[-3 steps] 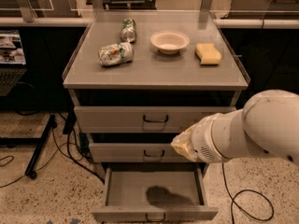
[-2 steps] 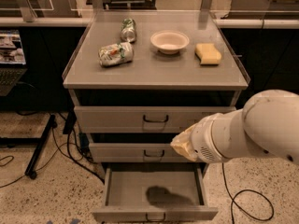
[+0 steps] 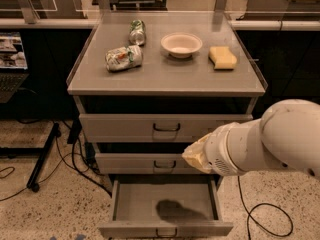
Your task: Close bottom drawer
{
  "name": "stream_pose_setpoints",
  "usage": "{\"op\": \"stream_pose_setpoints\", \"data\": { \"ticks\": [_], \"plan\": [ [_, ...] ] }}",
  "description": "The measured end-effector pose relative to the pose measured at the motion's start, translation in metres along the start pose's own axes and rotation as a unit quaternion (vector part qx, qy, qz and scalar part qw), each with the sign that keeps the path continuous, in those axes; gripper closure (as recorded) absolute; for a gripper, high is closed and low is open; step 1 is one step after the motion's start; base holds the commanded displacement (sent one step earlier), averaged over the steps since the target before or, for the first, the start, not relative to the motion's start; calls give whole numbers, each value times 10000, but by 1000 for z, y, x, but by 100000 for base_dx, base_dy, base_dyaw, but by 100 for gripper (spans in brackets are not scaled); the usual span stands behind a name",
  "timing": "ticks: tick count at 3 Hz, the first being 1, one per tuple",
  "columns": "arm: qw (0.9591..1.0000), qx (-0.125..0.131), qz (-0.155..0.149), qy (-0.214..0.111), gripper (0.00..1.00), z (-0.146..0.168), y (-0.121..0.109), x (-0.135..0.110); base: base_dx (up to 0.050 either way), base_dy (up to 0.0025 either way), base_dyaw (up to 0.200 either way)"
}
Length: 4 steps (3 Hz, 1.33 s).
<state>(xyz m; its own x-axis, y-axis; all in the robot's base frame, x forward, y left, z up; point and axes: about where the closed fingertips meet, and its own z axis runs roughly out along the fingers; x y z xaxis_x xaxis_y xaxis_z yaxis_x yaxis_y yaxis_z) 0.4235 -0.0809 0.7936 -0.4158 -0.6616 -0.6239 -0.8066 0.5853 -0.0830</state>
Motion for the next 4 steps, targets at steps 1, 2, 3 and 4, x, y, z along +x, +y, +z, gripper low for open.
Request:
{"op": "stream_pose_setpoints", "data": {
  "ticks": [1, 2, 3, 4],
  "plan": [
    [9998, 124, 130, -68, 100, 7, -14, 29, 0, 0, 0],
    [9988, 297, 324, -199, 100, 22, -38, 74, 0, 0, 0],
    [9972, 339, 619, -246, 100, 42, -60, 122, 0, 0, 0],
    [9946, 137, 1008, -221, 100, 77, -73, 164, 0, 0, 0]
  ]
}}
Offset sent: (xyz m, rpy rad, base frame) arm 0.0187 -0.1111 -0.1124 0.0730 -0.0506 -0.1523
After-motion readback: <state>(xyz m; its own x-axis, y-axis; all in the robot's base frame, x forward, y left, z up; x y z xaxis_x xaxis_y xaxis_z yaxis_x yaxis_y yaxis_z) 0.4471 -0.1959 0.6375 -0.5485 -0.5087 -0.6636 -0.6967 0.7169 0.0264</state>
